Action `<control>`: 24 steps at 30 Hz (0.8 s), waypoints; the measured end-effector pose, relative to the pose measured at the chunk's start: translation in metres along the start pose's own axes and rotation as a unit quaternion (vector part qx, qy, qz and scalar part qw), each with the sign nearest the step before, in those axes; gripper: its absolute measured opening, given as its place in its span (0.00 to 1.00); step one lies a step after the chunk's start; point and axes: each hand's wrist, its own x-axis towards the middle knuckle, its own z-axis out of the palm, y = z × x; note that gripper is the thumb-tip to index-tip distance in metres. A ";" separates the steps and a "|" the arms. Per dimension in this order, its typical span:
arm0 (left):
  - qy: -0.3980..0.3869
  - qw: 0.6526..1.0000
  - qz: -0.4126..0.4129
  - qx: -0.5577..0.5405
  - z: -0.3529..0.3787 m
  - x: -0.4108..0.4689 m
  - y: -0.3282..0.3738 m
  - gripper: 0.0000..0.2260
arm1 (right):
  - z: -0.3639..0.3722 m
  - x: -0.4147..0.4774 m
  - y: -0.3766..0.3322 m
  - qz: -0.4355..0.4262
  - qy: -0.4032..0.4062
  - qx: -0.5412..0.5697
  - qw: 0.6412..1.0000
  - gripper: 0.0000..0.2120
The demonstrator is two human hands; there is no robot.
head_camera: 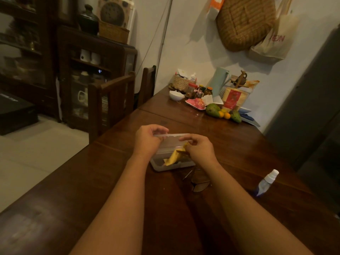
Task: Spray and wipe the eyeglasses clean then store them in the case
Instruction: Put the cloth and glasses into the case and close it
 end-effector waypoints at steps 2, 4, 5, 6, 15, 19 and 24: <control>-0.005 1.000 0.001 0.004 0.000 0.000 0.000 0.12 | -0.007 0.004 0.001 -0.024 0.005 -0.069 0.997 0.19; -0.010 1.000 0.002 0.008 0.000 0.000 0.000 0.12 | -0.014 0.011 0.006 -0.025 0.002 -0.116 0.993 0.18; -0.014 1.000 0.004 0.011 0.000 0.000 0.000 0.12 | -0.018 0.013 0.010 -0.025 -0.002 -0.135 0.991 0.18; -0.019 1.000 0.007 0.016 0.000 -0.001 0.000 0.12 | -0.021 0.016 0.014 -0.027 -0.005 -0.153 0.988 0.18; -0.044 0.997 -0.022 0.054 -0.005 0.000 0.000 0.25 | -0.070 0.000 0.042 0.044 -0.130 -0.090 0.986 0.18; -0.042 0.996 -0.047 0.063 -0.005 0.007 -0.007 0.30 | -0.083 -0.010 0.060 0.043 -0.162 -0.111 0.980 0.13; -0.022 0.993 -0.050 0.106 -0.009 0.004 0.006 0.28 | -0.096 -0.023 0.062 0.030 -0.209 -0.088 0.974 0.12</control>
